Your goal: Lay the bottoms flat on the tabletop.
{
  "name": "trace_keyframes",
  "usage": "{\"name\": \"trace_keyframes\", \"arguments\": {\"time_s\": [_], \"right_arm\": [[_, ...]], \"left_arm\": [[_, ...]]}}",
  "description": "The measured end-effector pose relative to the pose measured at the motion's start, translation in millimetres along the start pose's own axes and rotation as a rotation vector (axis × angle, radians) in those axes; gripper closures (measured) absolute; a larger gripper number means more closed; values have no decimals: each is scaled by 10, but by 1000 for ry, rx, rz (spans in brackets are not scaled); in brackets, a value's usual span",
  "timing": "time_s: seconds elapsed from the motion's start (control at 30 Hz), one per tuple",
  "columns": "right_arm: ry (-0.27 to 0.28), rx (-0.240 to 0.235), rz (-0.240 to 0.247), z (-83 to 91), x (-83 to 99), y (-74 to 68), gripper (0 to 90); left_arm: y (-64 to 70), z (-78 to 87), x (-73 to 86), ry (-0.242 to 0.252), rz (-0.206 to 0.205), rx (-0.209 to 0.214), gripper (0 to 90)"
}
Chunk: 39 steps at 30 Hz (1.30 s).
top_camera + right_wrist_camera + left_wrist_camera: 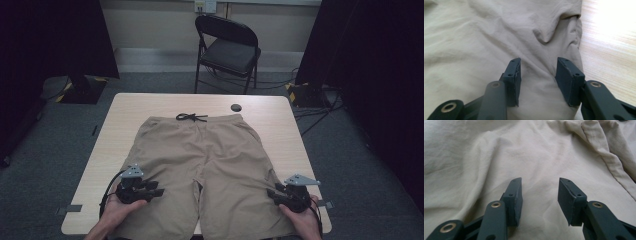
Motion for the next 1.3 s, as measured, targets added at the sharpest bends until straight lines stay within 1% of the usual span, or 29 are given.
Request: {"name": "trace_keyframes", "arguments": {"time_s": [0.03,0.07,0.13,0.17,0.27,0.3,0.33,0.37,0.4,0.47,0.5,0.57,0.6,0.67,0.7,0.8,0.83,0.9,0.93,0.97,1.0,1.03,1.1,1.13,1.17,1.23,1.3], "right_arm": [[1,8,6,-6,-6,3,554],[-5,19,1,-8,-10,8,553],[-2,21,-5,-15,-23,28,556],[-3,33,-5,-17,-25,46,556],[2,36,-21,-26,-40,92,558],[3,36,-21,-29,-45,105,557],[5,37,-27,-32,-50,119,550],[3,28,-39,-32,-55,122,525],[5,15,-44,-36,-59,114,487],[-2,10,-57,-38,-65,86,443],[-3,-9,-61,-38,-78,58,418],[17,-24,-55,-19,-122,25,418],[40,-22,-56,15,-168,17,416],[78,-27,-66,75,-242,15,409],[93,-23,-72,100,-269,26,405],[101,-10,-83,141,-306,71,392],[100,0,-84,148,-313,99,387],[107,16,-104,172,-327,167,382],[107,27,-107,178,-329,199,379],[109,31,-117,184,-329,232,376],[110,38,-128,186,-321,276,371],[112,46,-135,184,-310,302,368],[114,63,-154,175,-258,361,366],[111,67,-162,167,-222,388,365],[105,75,-174,151,-179,417,363],[94,75,-188,130,-120,455,356],[81,84,-202,112,-59,489,349]], "left_arm": [[-4,2,0,0,0,-1,546],[-12,8,3,-2,-3,-4,546],[-28,20,8,1,3,-11,546],[-41,29,12,4,13,-17,543],[-85,47,13,12,38,-19,536],[-93,50,13,12,38,-24,534],[-91,50,12,12,39,-20,532],[-86,50,11,11,39,-23,524],[-82,49,11,7,38,-17,512],[-80,59,4,1,48,-25,491],[-80,69,-2,2,48,-31,473],[-80,135,-33,24,53,-24,453],[-74,170,-54,42,62,-20,440],[-81,249,-83,61,67,-27,413],[-94,276,-88,60,66,-34,400],[-171,367,-98,68,86,-56,362],[-210,401,-94,70,91,-64,355],[-304,486,-76,78,113,-84,346],[-360,530,-63,85,121,-100,341],[-432,584,-36,87,132,-127,336],[-474,615,-15,89,144,-143,330],[-530,654,18,94,157,-159,325],[-621,726,99,114,197,-193,315],[-681,760,153,123,216,-233,307],[-708,769,183,123,229,-254,297],[-756,773,258,107,242,-259,285],[-794,761,322,92,239,-267,276]]}}
Point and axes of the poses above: each handheld gripper's, and its own axes: z roughly backward along the jaws, x roughly out of its underside, y roughly to its right, the point moved 6 cm from there along -z, roughly forward along the jaws, and after that the axes turned 8 degrees about -y, right-handed, at the moved point
